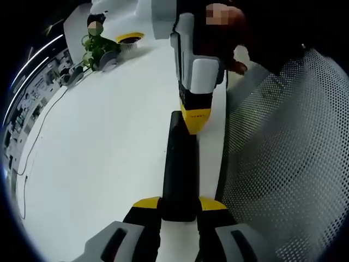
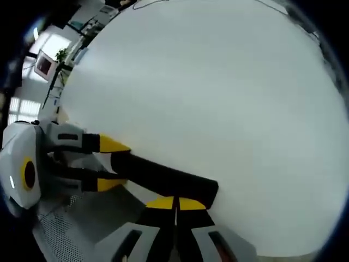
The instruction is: Press the specified remote control buttons in sequence, fully releasing each button before pressing the next.
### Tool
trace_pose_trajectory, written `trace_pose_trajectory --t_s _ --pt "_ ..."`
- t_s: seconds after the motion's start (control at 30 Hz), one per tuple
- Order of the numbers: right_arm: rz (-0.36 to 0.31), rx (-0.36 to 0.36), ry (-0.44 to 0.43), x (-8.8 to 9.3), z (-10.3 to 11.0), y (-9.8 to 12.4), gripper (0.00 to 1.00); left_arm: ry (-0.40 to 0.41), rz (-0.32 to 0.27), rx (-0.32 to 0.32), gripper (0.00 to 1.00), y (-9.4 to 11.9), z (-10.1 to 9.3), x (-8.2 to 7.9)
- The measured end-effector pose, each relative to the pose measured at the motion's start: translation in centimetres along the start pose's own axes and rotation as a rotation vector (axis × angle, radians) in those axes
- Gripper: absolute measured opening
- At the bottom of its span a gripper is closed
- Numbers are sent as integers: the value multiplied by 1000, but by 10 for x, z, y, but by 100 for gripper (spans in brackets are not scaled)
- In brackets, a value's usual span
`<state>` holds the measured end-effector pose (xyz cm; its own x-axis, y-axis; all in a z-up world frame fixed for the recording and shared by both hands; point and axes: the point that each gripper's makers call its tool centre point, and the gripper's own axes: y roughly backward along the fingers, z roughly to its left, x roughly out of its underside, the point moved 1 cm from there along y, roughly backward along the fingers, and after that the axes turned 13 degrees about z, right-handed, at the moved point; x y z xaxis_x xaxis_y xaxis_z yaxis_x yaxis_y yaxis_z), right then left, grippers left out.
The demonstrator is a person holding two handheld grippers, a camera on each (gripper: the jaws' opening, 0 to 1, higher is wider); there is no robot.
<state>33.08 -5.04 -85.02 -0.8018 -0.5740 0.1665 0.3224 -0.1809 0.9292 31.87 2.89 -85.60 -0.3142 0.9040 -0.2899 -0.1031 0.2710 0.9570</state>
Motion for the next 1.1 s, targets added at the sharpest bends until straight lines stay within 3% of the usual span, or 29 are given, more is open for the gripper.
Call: trace_pose_trajectory --t_s 0.4,0.6,1.1 --pt "-21 -71 -60 0 -4 3 0 7 -6 -7 25 0 0 0" --pt "-129 -143 -95 -13 -1 16 0 6 -7 -7 25 0 0 0" --pt "-95 -126 -74 -12 1 7 0 7 -1 -8 25 0 0 0"
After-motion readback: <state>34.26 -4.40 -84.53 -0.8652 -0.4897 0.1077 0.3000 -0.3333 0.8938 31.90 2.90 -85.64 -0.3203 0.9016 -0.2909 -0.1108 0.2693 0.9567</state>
